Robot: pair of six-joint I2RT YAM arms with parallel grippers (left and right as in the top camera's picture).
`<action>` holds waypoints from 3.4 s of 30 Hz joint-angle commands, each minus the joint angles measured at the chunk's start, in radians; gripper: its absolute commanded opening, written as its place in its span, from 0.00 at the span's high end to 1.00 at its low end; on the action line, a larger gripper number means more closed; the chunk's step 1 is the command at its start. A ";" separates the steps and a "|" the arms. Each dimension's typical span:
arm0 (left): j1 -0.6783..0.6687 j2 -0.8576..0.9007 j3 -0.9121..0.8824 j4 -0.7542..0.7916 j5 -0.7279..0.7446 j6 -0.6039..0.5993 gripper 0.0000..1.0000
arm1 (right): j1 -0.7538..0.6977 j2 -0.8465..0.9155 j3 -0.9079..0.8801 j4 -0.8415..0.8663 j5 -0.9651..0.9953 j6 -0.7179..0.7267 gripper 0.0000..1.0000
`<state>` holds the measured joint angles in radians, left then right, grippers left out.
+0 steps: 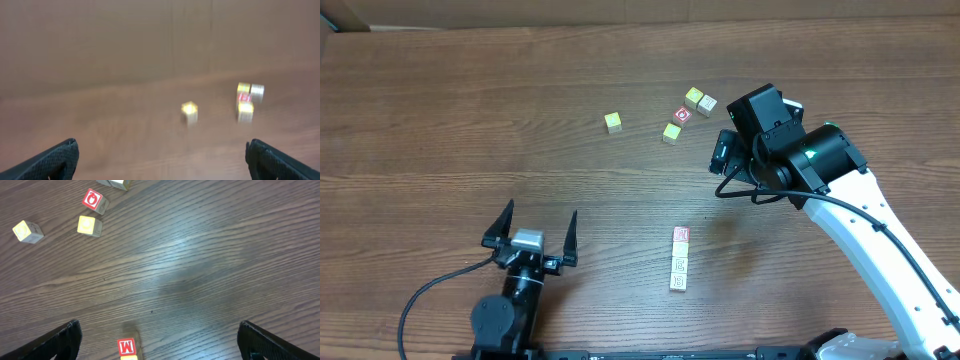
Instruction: Flip 4 blocks
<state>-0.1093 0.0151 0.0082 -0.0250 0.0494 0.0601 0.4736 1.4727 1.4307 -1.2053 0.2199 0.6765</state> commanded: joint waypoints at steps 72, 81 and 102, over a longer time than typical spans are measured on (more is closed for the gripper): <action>0.013 -0.011 -0.003 -0.053 -0.038 0.015 0.00 | -0.116 -0.799 -0.588 0.580 -0.089 -0.602 0.00; 0.013 -0.011 -0.003 -0.053 -0.038 0.015 0.00 | -0.320 -1.262 -1.035 0.788 -0.249 -0.602 0.00; 0.013 -0.011 -0.003 -0.053 -0.038 0.015 0.00 | -0.372 -1.470 -1.398 1.073 -0.304 -0.599 0.00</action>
<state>-0.1085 0.0151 0.0082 -0.0761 0.0177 0.0597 0.1192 0.0147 0.0372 -0.1410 -0.0788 0.0814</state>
